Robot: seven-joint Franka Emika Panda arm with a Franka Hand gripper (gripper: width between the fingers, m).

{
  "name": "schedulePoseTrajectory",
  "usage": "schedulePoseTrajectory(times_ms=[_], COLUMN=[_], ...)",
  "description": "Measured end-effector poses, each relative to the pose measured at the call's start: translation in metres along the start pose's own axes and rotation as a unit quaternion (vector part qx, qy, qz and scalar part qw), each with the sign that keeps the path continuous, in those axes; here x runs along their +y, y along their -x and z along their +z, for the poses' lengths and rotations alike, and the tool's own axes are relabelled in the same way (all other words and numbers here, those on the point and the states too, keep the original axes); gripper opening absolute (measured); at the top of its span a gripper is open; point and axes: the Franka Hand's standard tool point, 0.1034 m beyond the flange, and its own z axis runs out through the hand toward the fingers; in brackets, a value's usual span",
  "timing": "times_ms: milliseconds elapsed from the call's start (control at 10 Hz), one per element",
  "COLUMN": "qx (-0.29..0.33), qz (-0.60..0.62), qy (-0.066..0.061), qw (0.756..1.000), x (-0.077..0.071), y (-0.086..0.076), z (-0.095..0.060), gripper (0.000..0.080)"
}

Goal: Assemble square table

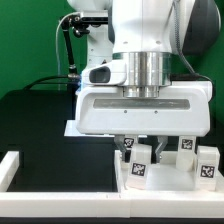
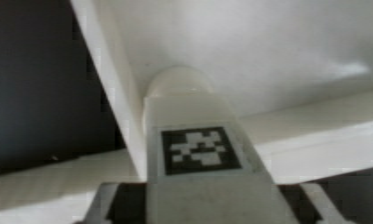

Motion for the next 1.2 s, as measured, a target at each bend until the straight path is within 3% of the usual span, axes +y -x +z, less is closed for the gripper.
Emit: schedulePoseTrajectory(times_ms=[300,500,600,700,900,1000,1100,1200], qx=[0.001,-0.041,-0.062,-0.08,-0.088,-0.088,-0.085,-0.078], qz=[0.197,0.391,0.467,0.497,0.534,0.53,0.495,0.412], qy=[0.003,-0.004,-0.019,-0.027,-0.023,-0.022,-0.022,-0.018], qw=[0.98,0.92,0.882,0.863,0.841,0.843,0.865,0.907], x=[0.0037,0.0018,0.0038,0.0067,0.0084,0.0079,0.0075,0.0041], y=[0.0004,0.0052,0.0035,0.0014,0.0018,0.0025,0.0032,0.0047], z=[0.0011,0.0006,0.0005,-0.0011,-0.001,-0.0003,-0.0001,-0.0001], gripper=[0.0293,0.0293,0.0293,0.0294,0.0294,0.0294,0.0373,0.0554])
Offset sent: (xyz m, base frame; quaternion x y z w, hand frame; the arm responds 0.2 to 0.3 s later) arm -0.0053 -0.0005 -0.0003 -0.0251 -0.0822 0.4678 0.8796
